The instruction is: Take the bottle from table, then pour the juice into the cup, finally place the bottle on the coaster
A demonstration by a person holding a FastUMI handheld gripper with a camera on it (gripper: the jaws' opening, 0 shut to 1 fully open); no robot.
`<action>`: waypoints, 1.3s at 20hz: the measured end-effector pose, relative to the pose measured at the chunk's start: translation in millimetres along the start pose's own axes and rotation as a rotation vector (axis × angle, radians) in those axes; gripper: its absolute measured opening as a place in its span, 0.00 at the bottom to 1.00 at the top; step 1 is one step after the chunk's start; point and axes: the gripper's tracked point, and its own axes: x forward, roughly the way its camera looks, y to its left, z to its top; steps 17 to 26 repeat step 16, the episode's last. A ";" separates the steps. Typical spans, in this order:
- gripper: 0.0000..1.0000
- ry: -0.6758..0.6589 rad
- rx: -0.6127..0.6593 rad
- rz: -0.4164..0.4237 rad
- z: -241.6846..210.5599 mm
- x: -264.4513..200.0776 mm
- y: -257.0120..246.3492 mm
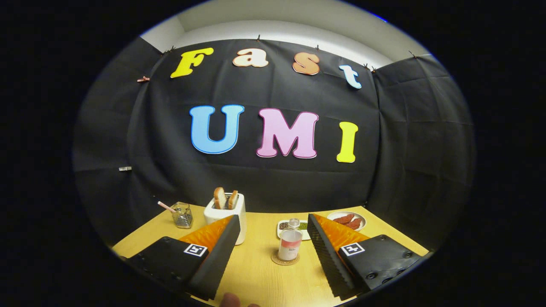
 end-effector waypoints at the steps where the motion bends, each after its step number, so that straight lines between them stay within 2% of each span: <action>1: 0.97 0.002 0.002 0.013 5.1 -7.8 9.0; 6: 0.97 0.007 -0.015 0.063 18.7 -54.1 33.6; 9: 0.97 0.028 0.005 0.110 9.0 -84.5 46.4; 12: 0.97 0.058 0.021 0.085 0.2 -101.9 37.0; 15: 0.97 0.049 0.013 0.051 4.4 -104.7 29.6; 26: 0.97 0.048 0.009 0.050 5.7 -103.6 29.6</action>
